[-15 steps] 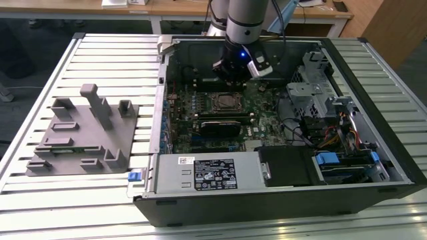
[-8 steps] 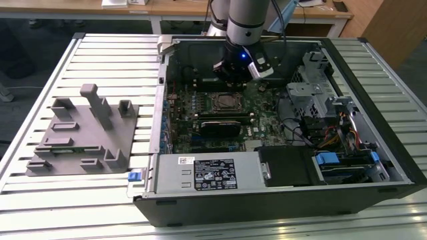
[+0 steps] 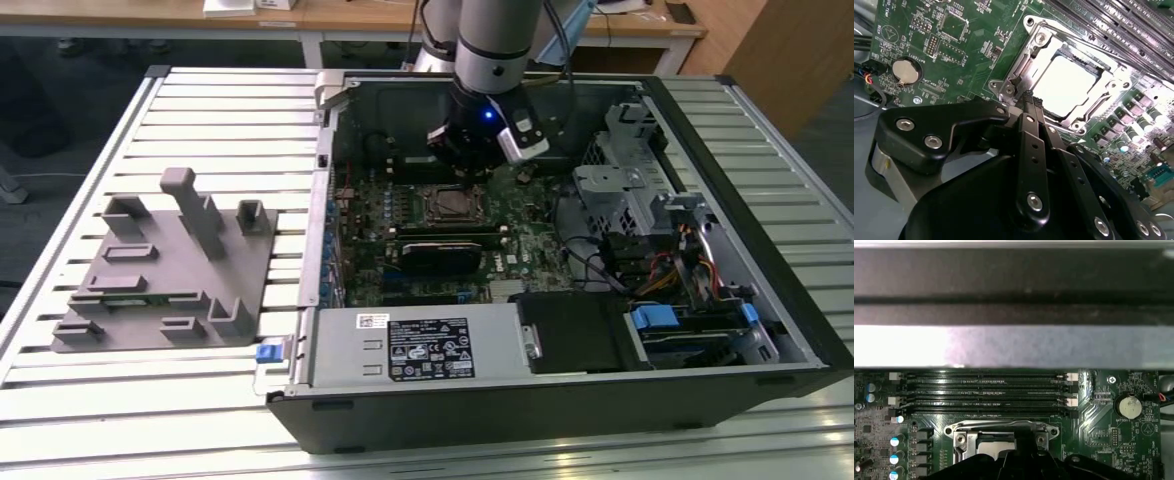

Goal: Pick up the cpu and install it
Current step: 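Install the second cpu locking lever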

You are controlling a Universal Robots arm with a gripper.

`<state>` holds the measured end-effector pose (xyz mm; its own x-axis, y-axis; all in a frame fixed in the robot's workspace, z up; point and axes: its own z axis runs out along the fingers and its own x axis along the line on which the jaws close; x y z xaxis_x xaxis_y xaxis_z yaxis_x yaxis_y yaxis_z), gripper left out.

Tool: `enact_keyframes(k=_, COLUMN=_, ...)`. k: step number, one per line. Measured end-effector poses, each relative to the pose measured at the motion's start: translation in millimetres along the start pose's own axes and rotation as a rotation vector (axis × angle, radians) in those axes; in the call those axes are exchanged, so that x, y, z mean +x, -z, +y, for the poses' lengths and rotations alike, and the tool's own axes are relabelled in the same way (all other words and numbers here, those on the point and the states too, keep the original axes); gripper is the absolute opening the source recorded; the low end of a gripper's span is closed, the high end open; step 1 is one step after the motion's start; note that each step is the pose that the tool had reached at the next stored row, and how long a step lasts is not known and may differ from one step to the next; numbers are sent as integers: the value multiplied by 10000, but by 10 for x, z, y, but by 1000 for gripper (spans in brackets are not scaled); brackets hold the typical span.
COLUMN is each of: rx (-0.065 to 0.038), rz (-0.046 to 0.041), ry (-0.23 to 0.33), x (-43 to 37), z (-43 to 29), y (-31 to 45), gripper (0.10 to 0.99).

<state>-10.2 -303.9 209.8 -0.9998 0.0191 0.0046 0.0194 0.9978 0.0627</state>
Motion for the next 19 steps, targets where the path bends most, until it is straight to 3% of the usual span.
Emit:
enact_keyframes(k=5, rx=-8, rz=0, ry=1, x=0, z=-1, y=52, gripper=106)
enact_keyframes(k=14, rx=-10, rz=0, ry=2, x=0, z=12, y=337, gripper=106)
enact_keyframes(k=19, rx=-9, rz=1, ry=1, x=0, z=-61, y=353, gripper=106)
